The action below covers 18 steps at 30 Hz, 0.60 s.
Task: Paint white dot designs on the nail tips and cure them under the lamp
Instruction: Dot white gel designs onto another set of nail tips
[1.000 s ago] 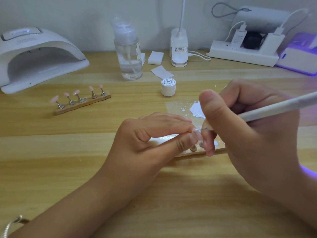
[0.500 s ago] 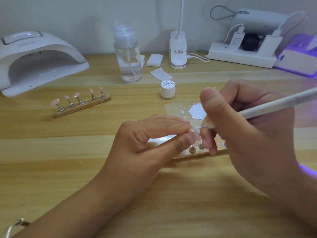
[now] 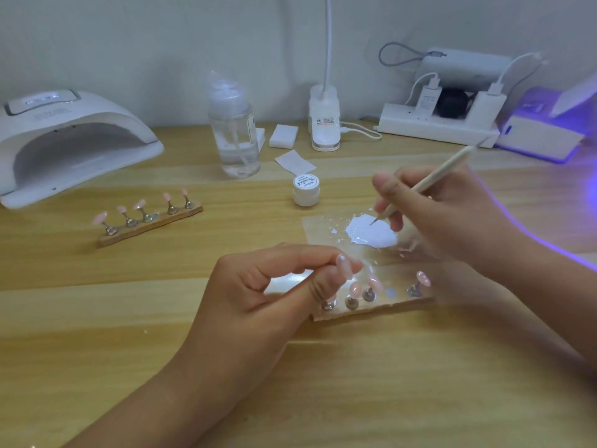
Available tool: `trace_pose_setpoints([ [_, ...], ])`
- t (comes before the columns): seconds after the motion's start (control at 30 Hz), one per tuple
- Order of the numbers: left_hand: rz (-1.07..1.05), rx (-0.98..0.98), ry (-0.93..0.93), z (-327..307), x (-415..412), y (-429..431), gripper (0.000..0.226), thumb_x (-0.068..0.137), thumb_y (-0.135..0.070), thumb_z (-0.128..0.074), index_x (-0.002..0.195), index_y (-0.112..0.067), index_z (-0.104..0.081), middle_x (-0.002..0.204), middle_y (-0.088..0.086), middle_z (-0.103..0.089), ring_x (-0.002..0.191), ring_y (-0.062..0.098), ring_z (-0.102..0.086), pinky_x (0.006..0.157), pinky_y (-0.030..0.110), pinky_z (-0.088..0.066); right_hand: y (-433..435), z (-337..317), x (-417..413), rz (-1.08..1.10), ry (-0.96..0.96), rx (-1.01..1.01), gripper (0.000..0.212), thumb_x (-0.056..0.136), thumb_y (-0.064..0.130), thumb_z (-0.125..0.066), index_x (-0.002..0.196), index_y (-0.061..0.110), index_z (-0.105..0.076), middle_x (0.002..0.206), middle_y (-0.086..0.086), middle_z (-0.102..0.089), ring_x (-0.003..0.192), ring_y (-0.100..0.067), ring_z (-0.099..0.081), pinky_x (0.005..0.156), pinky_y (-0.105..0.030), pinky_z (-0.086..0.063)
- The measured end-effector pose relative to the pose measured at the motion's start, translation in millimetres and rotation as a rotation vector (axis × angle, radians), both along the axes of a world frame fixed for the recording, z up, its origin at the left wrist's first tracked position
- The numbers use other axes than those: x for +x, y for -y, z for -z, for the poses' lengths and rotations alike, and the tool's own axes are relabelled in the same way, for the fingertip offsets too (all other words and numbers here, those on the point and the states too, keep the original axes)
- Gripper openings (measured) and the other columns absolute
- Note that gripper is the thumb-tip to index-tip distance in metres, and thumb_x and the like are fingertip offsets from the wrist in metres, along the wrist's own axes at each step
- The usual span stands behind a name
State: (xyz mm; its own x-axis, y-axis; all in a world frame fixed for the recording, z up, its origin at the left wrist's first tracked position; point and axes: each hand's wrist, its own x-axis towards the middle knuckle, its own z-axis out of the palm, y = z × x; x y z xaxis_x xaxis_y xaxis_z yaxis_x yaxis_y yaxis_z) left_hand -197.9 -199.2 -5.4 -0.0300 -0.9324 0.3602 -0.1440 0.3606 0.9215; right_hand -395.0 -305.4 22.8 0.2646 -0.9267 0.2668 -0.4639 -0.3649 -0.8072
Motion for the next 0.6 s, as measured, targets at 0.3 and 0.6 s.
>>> trace_pose_setpoints([
  [0.3, -0.032, -0.007, 0.099, 0, 0, 0, 0.016, 0.088, -0.038, -0.064, 0.094, -0.031, -0.077, 0.094, -0.014, -0.076, 0.097, 0.025, -0.067, 0.088, 0.035, -0.05, 15, 16, -3, 0.039, -0.131, -0.012, 0.045, 0.095, 0.054, -0.05, 0.068, 0.024, -0.071, 0.057, 0.005, -0.065, 0.047, -0.006, -0.06, 0.051, -0.015, -0.045],
  [0.6, -0.038, -0.022, 0.11, 1, 1, 1, 0.013, 0.089, -0.036, -0.065, 0.094, -0.031, -0.077, 0.09, -0.009, -0.077, 0.093, 0.018, -0.07, 0.09, 0.033, -0.049, 14, 19, -2, 0.038, -0.115, -0.052, 0.042, 0.096, 0.05, -0.052, 0.069, 0.024, -0.071, 0.058, 0.004, -0.065, 0.048, -0.002, -0.058, 0.05, -0.014, -0.044],
])
